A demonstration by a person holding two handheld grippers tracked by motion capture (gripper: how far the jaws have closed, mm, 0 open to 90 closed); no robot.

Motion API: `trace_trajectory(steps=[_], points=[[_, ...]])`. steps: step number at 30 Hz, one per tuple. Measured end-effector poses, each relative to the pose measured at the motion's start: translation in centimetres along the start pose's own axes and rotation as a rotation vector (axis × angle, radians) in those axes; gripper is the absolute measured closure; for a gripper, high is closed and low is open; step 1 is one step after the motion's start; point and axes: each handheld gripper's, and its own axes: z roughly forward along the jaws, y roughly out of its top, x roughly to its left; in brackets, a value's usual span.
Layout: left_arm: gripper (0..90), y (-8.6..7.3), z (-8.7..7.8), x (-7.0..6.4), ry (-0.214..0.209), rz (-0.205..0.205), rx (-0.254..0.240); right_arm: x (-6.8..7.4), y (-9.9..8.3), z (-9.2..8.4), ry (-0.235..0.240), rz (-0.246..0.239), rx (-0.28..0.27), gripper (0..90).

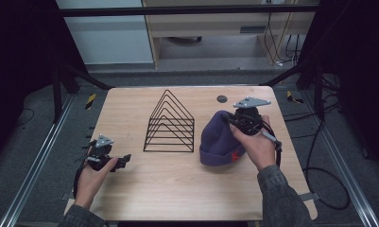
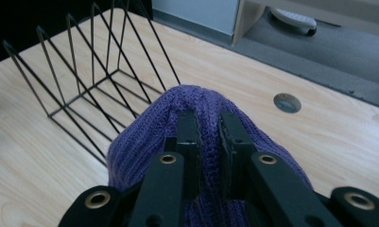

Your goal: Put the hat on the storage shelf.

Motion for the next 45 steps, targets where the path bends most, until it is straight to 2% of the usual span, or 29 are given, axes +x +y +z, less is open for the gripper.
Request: trace_trajectory(steps=[6,8,10,13,15,16,20,26,32,37,39,41,45], points=[[11.2,1.8,-2.4,-0.6,0.001,-0.013,-0.117,0.2,1.8,-0.2,-0.004,-0.002,-0.031,80.9],[11.2,2.2,-2.8,-0.8,-0.004,-0.007,-0.127,0.3,2.4,-0.4,-0.004,-0.003,-0.041,80.9],[11.2,3.0,-3.3,-1.5,-0.017,0.016,-0.14,0.3,3.0,-0.7,-0.009,-0.002,-0.052,80.9],[11.1,4.8,-4.5,-2.8,-0.069,0.04,-0.177,0.3,4.0,-1.1,-0.019,-0.004,-0.07,80.8],[10.7,5.2,-4.6,-3.1,-0.077,0.047,-0.179,0.4,4.6,-1.3,-0.017,0.001,-0.081,80.9],[10.6,6.2,-5.1,-3.8,-0.096,0.071,-0.186,0.4,4.9,-1.5,-0.019,0.0,-0.088,80.8],[10.0,8.1,-5.7,-4.9,-0.133,0.111,-0.197,0.5,5.8,-1.7,-0.02,-0.002,-0.096,80.8],[9.8,10.1,-6.1,-5.9,-0.146,0.156,-0.19,0.8,6.9,-1.8,-0.016,0.008,-0.106,80.8],[9.5,11.7,-6.9,-6.3,-0.174,0.182,-0.206,1.6,8.4,-2.3,-0.012,-0.014,-0.12,80.7],[9.4,12.9,-7.1,-6.6,-0.197,0.187,-0.211,2.2,9.9,-2.8,-0.008,-0.024,-0.144,80.6],[9.3,13.3,-7.3,-6.9,-0.236,0.171,-0.219,2.4,10.4,-2.9,-0.009,-0.025,-0.15,80.6],[9.2,13.6,-7.3,-7.0,-0.244,0.171,-0.22,2.6,10.7,-2.9,-0.006,-0.024,-0.154,80.6],[8.9,14.4,-7.4,-7.9,-0.239,0.208,-0.211,3.0,11.6,-2.6,-0.004,-0.023,-0.163,80.6]])
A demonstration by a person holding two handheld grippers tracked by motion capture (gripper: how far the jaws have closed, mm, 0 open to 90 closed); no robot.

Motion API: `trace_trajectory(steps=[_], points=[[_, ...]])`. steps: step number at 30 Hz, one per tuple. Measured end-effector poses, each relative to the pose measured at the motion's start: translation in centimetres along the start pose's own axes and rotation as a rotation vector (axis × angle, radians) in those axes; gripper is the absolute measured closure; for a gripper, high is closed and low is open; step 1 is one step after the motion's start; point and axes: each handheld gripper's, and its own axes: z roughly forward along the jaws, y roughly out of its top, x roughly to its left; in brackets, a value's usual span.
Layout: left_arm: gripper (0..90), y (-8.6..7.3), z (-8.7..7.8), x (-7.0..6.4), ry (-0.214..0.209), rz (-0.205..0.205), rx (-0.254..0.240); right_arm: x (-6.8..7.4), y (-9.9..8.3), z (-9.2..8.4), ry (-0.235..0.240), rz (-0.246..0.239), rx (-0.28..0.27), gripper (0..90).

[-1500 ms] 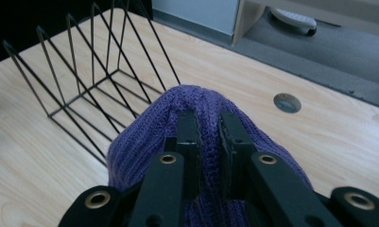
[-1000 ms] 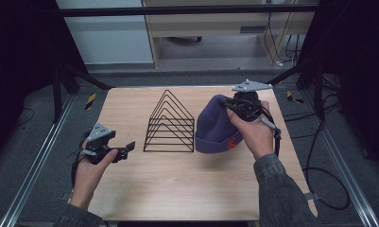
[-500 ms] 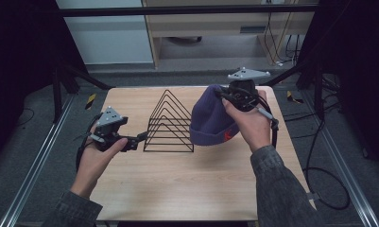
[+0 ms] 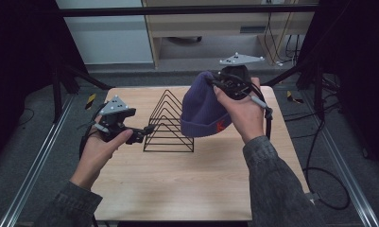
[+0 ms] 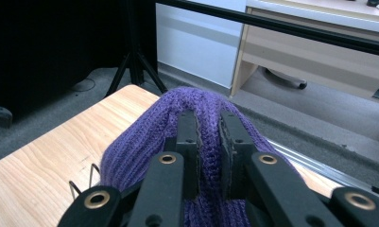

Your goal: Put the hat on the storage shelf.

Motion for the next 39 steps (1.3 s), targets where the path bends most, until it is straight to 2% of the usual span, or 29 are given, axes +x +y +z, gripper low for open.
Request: trace_trajectory(steps=[8,15,27,39], points=[[8.6,1.5,0.7,-1.1,-0.018,0.055,0.013,0.8,1.8,0.3,0.006,0.01,-0.027,80.6],[8.2,2.1,1.3,-1.2,-0.025,0.077,0.022,1.5,2.7,0.9,0.018,0.007,-0.034,80.6],[7.4,2.4,3.7,-1.5,-0.068,0.09,0.047,2.4,3.8,1.5,0.037,0.008,-0.044,80.5],[9.9,2.1,5.3,-1.2,-0.089,0.066,0.064,3.9,4.9,2.0,0.065,-0.001,-0.058,80.4]])
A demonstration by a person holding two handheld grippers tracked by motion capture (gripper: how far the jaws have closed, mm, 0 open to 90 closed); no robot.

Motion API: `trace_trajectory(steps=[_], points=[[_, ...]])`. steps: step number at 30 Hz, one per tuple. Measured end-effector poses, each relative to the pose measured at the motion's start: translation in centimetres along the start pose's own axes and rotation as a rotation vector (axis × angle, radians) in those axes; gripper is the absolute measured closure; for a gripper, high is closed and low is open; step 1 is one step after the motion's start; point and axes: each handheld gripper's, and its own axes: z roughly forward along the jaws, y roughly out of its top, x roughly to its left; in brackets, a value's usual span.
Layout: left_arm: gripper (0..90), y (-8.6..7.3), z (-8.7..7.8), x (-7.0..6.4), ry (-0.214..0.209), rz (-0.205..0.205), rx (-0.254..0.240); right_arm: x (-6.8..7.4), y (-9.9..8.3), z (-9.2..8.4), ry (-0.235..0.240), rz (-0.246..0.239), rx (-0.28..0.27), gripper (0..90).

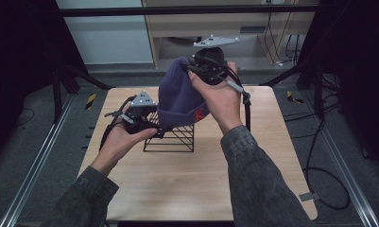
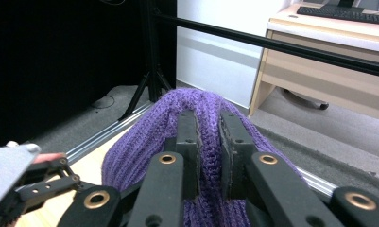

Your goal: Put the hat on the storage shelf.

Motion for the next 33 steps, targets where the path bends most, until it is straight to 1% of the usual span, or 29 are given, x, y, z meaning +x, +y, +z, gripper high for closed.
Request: trace_trajectory(steps=[2,3,5,6,7,8,9,10,13,14,16,17,18,20,21,22,24,25,26,28,31,33], points=[[13.8,-0.1,0.1,0.0,-0.004,-0.007,-0.005,0.2,0.1,0.0,0.004,0.004,-0.001,80.4],[15.5,-0.1,0.2,0.0,-0.014,-0.007,-0.003,0.2,0.1,0.0,0.005,0.004,-0.002,80.4],[23.7,-0.1,0.2,0.1,-0.017,-0.005,-0.004,0.2,0.2,0.0,0.005,0.0,-0.003,80.4],[23.7,-0.1,0.2,0.1,-0.016,-0.005,-0.006,0.3,0.2,0.0,0.006,-0.001,-0.003,80.4],[30.5,-0.1,0.2,0.2,-0.012,0.0,-0.009,0.3,0.2,0.0,0.006,-0.002,-0.007,80.4],[42.7,-0.1,0.1,0.3,-0.008,0.0,-0.012,0.3,0.2,-0.1,0.006,0.0,-0.009,80.3],[47.2,-0.1,0.1,0.3,-0.008,0.0,-0.012,0.3,0.2,-0.1,0.006,-0.001,-0.009,80.3],[54.9,-0.1,0.0,0.5,-0.008,-0.002,-0.017,0.2,0.2,-0.2,0.007,-0.001,-0.006,80.3],[63.3,0.0,-0.2,0.6,-0.001,-0.003,-0.021,0.1,0.1,-0.2,0.008,-0.002,-0.006,80.3],[63.3,0.0,-0.3,0.8,0.009,-0.004,-0.025,0.1,0.0,-0.3,0.007,0.004,-0.004,80.2],[66.7,0.0,-0.5,1.1,0.026,-0.013,-0.028,-0.2,-0.1,-0.4,0.008,0.003,-0.002,79.9],[67.1,0.1,-0.8,1.6,0.04,-0.036,-0.042,-0.3,-0.1,-0.5,0.008,0.005,0.0,79.9],[67.5,0.1,-0.9,1.9,0.044,-0.042,-0.049,-0.4,-0.2,-0.5,0.007,0.005,-0.002,79.8],[67.9,0.2,-1.1,2.1,0.05,-0.044,-0.053,-0.6,-0.2,-0.6,0.006,0.011,-0.002,79.8],[68.2,0.4,-1.4,2.5,0.06,-0.049,-0.06,-0.7,-0.2,-0.7,0.005,0.015,-0.003,79.7],[68.2,0.4,-1.4,2.5,0.06,-0.049,-0.06,-0.8,-0.2,-0.7,0.005,0.015,-0.005,79.7],[68.2,0.6,-1.6,2.8,0.074,-0.05,-0.063,-0.9,-0.2,-0.7,0.005,0.017,-0.005,79.7],[68.2,0.7,-1.8,3.0,0.076,-0.048,-0.063,-0.9,-0.2,-0.7,0.005,0.017,-0.005,79.6],[68.2,0.8,-1.9,3.2,0.087,-0.043,-0.06,-0.9,-0.2,-0.6,0.006,0.019,-0.001,79.6],[68.2,0.9,-2.0,3.4,0.091,-0.049,-0.06,-0.9,-0.2,-0.5,0.005,0.017,0.003,79.5],[68.3,0.7,-2.1,3.7,0.09,-0.046,-0.057,-0.9,-0.3,-0.3,0.006,0.017,0.005,79.5],[68.5,0.6,-2.2,3.9,0.088,-0.057,-0.058,-0.8,-0.4,-0.1,0.007,0.019,0.011,79.3]])
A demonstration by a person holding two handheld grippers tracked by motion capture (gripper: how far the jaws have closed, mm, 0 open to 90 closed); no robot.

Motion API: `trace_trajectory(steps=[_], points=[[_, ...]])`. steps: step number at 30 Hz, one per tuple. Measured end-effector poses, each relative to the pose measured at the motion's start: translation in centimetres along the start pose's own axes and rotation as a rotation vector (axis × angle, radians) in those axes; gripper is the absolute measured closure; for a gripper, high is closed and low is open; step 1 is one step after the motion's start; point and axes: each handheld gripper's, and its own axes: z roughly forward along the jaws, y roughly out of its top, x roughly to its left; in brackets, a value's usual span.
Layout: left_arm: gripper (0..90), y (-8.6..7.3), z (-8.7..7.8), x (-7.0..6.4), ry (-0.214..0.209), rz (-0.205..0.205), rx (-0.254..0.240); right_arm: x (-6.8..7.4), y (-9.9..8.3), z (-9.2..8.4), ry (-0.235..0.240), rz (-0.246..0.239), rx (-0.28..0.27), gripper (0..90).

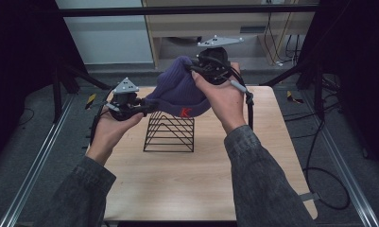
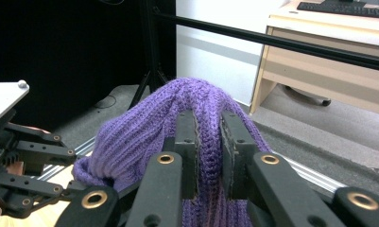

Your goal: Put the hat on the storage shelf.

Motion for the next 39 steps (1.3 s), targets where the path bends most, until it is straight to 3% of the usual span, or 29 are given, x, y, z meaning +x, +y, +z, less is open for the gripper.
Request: trace_trajectory(steps=[14,23,33,39], points=[[68.8,-1.2,-1.0,1.6,-0.015,-0.023,0.029,-0.1,-1.4,1.6,-0.005,0.013,0.057,79.0],[68.9,-1.8,-1.5,1.8,-0.041,-0.042,0.027,-0.4,-2.1,2.4,-0.009,0.025,0.084,78.8],[68.6,-2.6,-0.1,2.9,-0.003,-0.062,0.044,-0.8,-2.9,4.1,-0.02,0.036,0.12,78.3],[68.1,-3.3,0.6,3.1,0.007,-0.042,0.071,-0.6,-3.2,4.6,-0.016,0.03,0.132,78.3]])
